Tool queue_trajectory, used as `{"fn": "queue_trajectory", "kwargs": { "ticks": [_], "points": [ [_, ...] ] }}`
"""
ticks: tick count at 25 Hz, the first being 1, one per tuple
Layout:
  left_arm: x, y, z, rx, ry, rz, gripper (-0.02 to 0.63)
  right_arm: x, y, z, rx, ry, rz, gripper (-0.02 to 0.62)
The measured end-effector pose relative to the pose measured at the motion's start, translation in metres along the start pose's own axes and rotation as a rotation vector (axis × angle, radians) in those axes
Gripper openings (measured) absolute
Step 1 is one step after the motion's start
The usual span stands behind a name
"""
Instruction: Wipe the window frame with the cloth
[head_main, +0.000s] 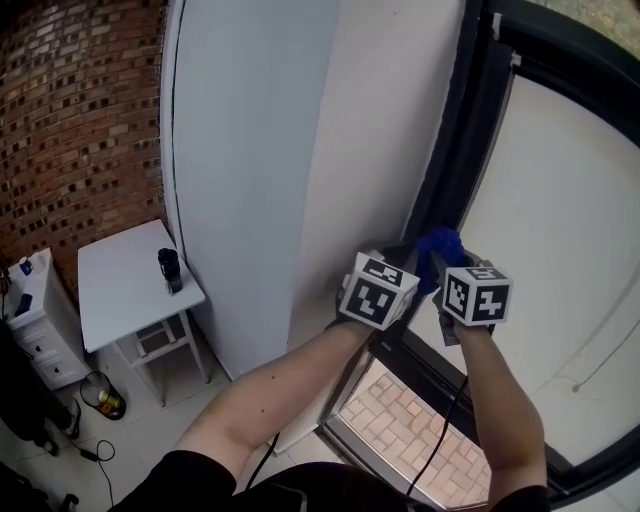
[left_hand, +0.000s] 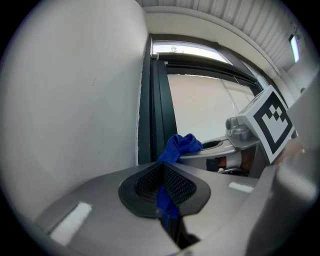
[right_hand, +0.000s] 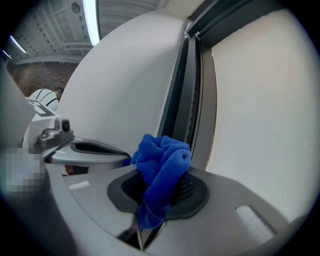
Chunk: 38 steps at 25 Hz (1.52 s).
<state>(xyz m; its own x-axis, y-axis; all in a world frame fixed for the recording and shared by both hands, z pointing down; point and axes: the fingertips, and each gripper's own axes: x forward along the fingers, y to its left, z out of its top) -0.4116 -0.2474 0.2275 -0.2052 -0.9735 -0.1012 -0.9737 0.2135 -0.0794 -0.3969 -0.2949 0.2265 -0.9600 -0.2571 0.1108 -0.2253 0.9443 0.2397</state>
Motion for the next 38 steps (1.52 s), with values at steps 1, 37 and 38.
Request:
{"fn": "queue_trajectory", "kwargs": {
  "ticks": [1, 37, 38],
  "points": [
    [0.001, 0.000, 0.005, -0.019, -0.008, -0.003, -0.006, -0.001, -0.002, 0.007, -0.004, -0.006, -0.002, 0.080],
    [0.021, 0.013, 0.192, 0.057, -0.152, 0.018, -0.006, -0.027, -0.047, 0.198, -0.117, -0.169, -0.069, 0.079],
    [0.022, 0.014, 0.193, 0.055, -0.150, 0.018, -0.006, -0.028, -0.048, 0.203, -0.134, -0.171, -0.078, 0.080]
  ]
}}
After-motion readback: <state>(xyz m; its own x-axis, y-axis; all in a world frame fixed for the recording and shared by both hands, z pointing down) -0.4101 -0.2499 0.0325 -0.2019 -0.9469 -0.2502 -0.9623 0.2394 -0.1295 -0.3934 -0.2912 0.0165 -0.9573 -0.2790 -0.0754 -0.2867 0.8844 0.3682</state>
